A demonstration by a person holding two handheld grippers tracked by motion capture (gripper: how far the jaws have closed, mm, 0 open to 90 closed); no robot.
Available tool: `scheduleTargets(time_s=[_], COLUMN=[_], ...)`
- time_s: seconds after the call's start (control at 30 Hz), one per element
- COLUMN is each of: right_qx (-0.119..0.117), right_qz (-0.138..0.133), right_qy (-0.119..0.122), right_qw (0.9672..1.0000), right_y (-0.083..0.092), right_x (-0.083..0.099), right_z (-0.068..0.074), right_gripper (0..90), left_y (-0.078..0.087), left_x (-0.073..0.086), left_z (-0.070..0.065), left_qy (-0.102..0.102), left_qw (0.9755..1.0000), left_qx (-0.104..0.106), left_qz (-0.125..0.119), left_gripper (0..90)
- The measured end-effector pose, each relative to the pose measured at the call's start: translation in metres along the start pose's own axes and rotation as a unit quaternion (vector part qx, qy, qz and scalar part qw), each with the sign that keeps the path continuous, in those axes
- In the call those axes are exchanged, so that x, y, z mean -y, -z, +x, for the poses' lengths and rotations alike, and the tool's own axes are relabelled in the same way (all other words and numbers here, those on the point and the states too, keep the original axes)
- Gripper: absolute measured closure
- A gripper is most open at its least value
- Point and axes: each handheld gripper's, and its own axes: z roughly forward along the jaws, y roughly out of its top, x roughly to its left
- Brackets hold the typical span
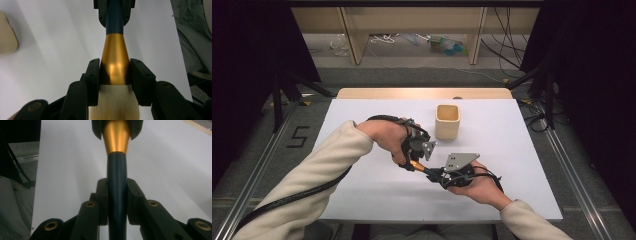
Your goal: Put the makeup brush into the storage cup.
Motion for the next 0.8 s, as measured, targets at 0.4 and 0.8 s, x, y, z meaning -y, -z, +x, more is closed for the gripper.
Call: scheduleTargets(time_s=[0.4,0.8], right_qx=[0.006,0.008], right_qz=[-0.012,-0.022], right_qy=[-0.009,-0.012], right_qw=[0.9999,0.9996], right_y=[0.0025,0.0033], right_x=[-0.0011,-0.0017], right_z=[0.0000,-0.0001], right_gripper=[75.9,75.9], left_y=[0.0025,0.0037], left_x=[0.0003,0.0012], left_z=[0.0007,0.0007], left_qy=[-0.005,-0.007], left_qw=[1.0000,0.9999], left_qx=[-0.006,-0.010], left_qz=[-0.001,0.002], left_gripper=[61.5,61.3])
